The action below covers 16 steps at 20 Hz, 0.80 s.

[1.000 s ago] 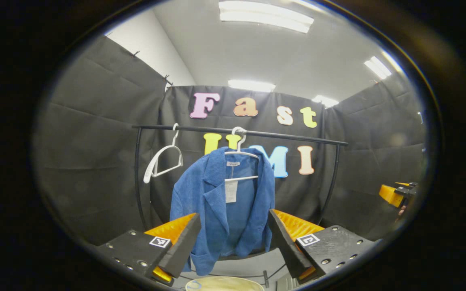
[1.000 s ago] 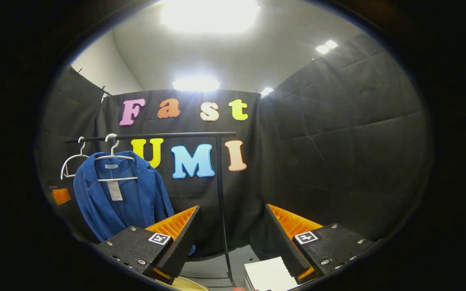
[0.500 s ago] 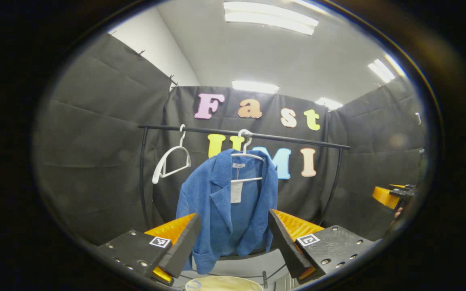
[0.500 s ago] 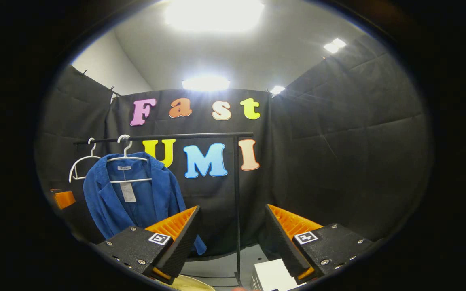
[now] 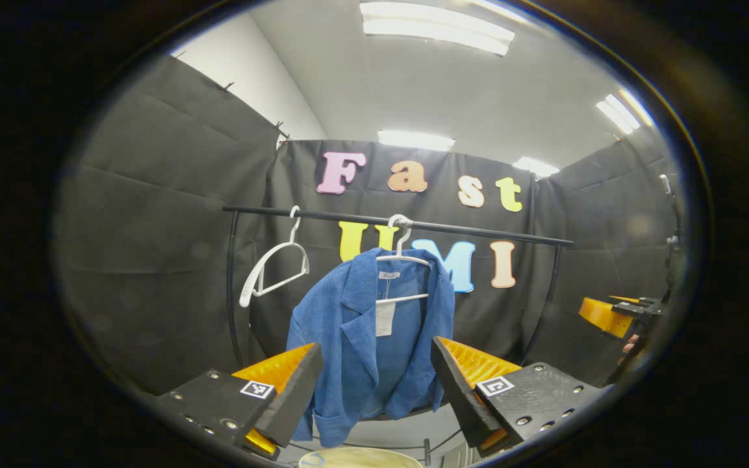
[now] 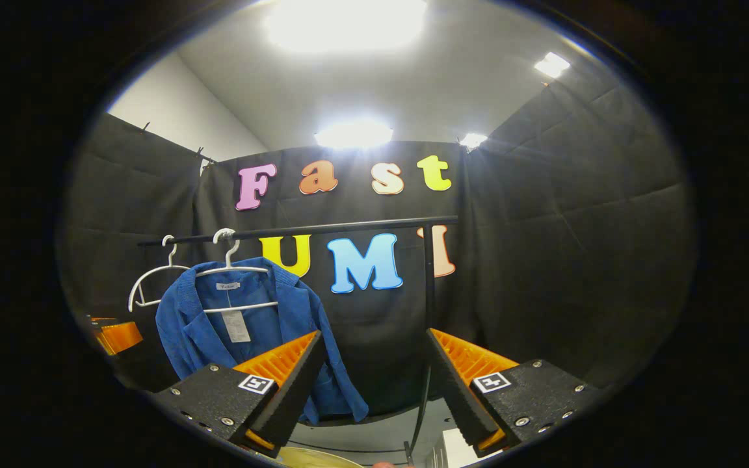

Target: Grasp the clothes on the hanger with both hands and then place them into the laundry hamper below.

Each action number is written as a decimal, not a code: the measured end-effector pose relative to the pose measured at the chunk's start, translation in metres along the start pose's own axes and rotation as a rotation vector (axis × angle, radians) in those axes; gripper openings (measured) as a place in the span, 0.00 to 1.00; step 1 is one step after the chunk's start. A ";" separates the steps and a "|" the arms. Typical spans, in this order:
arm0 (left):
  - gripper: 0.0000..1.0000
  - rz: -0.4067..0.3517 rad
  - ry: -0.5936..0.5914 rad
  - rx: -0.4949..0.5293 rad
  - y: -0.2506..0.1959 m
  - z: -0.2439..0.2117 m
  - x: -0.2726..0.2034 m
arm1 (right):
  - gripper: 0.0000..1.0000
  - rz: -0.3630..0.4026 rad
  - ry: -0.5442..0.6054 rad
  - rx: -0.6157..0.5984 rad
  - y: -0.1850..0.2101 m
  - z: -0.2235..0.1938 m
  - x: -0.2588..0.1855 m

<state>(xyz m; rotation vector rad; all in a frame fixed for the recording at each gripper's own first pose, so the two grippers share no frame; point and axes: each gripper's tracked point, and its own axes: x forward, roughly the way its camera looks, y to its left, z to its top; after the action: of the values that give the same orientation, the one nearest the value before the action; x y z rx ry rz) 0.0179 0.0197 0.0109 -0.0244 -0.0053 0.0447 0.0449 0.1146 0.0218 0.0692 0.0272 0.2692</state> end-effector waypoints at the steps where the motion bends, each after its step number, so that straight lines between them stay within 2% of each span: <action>1: 0.96 0.015 0.004 -0.008 0.002 -0.001 0.004 | 0.95 0.021 0.012 0.012 0.005 -0.003 0.009; 5: 0.98 0.083 0.031 -0.046 0.009 -0.004 0.027 | 0.95 0.075 0.011 0.078 0.017 -0.003 0.047; 8: 0.96 0.138 0.052 -0.026 0.014 -0.011 0.050 | 0.94 0.084 0.029 0.041 0.021 -0.014 0.078; 16: 0.97 0.216 0.097 -0.031 0.010 -0.027 0.106 | 0.94 0.270 0.212 0.097 0.076 -0.065 0.149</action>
<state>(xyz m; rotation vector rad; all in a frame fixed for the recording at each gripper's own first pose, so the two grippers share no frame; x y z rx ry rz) 0.1235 0.0337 -0.0156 -0.0577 0.0938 0.2589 0.1658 0.2310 -0.0397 0.1411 0.2431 0.5448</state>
